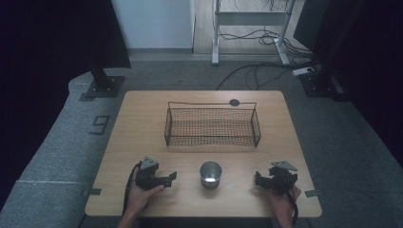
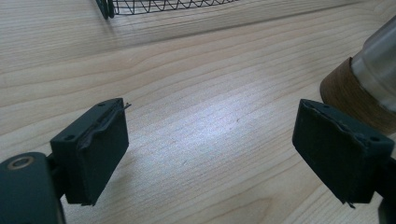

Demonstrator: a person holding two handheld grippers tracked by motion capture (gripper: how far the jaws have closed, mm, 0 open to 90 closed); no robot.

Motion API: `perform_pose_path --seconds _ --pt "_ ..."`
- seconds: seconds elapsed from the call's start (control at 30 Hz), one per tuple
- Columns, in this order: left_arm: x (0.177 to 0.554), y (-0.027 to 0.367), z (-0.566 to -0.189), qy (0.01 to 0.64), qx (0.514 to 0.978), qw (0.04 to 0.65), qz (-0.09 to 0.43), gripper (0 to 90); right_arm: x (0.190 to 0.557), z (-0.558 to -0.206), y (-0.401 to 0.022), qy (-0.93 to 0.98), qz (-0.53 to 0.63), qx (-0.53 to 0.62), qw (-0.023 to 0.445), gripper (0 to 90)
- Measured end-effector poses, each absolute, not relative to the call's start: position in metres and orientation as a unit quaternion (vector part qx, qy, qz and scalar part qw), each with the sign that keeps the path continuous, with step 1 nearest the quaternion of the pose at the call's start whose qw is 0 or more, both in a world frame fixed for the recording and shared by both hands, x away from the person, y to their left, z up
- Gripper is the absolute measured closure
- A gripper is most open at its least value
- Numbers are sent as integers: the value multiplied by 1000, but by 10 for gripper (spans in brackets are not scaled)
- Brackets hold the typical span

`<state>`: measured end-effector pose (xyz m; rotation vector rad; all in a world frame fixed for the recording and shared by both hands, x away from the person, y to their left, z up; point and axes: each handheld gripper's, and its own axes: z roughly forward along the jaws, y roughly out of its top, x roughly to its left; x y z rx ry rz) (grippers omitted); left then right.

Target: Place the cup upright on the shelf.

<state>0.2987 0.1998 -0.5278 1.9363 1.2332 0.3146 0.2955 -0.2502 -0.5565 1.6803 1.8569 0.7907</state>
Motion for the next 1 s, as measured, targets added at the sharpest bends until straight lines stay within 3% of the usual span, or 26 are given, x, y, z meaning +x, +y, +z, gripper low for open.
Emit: perform_pose_path --seconds 1.0 --pt "288 210 -505 484 752 427 133 110 294 -556 -251 685 292 617 254 0"
